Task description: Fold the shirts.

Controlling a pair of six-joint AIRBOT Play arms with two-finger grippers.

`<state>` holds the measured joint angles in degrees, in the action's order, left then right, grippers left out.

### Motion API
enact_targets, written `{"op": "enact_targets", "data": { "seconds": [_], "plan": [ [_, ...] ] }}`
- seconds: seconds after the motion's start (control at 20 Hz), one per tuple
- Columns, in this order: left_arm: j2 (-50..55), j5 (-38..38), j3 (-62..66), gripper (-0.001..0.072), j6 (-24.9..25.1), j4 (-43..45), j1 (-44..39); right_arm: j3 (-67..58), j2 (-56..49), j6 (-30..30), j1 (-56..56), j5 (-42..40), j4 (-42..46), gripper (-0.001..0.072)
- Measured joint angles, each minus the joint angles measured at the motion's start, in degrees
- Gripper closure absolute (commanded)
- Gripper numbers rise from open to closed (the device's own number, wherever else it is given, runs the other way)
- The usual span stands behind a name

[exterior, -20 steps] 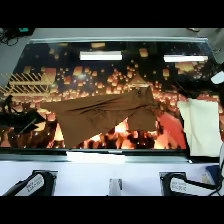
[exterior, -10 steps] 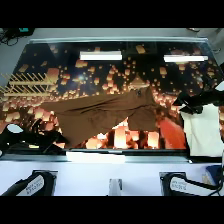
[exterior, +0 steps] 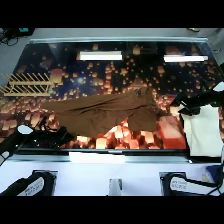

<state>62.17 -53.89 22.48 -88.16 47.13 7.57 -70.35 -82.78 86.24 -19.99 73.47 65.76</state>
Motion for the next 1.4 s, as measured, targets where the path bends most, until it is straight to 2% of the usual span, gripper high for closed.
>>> {"op": "enact_targets", "data": {
  "seconds": [0.05, 0.25, 0.7, 0.85, 0.9, 1.05, 1.2, 1.4],
  "plan": [
    [0.3, 1.0, 0.0, 0.067, -0.3, 0.3, -0.7, 0.0, -0.5, -0.1, 0.1, 0.0, -0.2, 0.0173],
    [0.7, 2.3, 0.0, 0.0674, -1.3, -0.2, -1.9, 0.0, -2.5, -1.1, 2.2, -0.4, -0.6, 0.0172],
    [-4.7, 3.4, -0.1, 0.0674, -1.0, 2.2, -2.4, 0.0, -10.3, 0.3, 11.5, -10.9, -0.7, 0.0188],
    [-6.8, 2.4, 0.0, 0.0674, -1.0, 1.4, -2.4, 0.0, -12.3, 2.0, 12.4, -13.9, -1.9, 0.0441],
    [-7.3, 2.3, 0.0, 0.0674, -0.9, 1.3, -2.4, 0.0, -12.7, 2.5, 12.5, -14.9, -2.6, 0.0662],
    [-8.8, 1.6, 0.3, 0.0675, -0.6, 1.0, -2.4, 0.0, -13.1, 3.0, 12.8, -16.3, -5.8, 0.0685],
    [-11.1, 0.3, 3.3, 0.0676, 1.5, 1.0, -2.4, -0.4, -11.1, -0.2, 12.8, -16.3, -8.8, 0.0685],
    [-16.7, -0.5, 17.7, 0.0676, 4.8, 2.2, -0.1, -6.1, -2.1, -4.6, 11.8, -16.2, -10.0, 0.0685]
  ]
}}
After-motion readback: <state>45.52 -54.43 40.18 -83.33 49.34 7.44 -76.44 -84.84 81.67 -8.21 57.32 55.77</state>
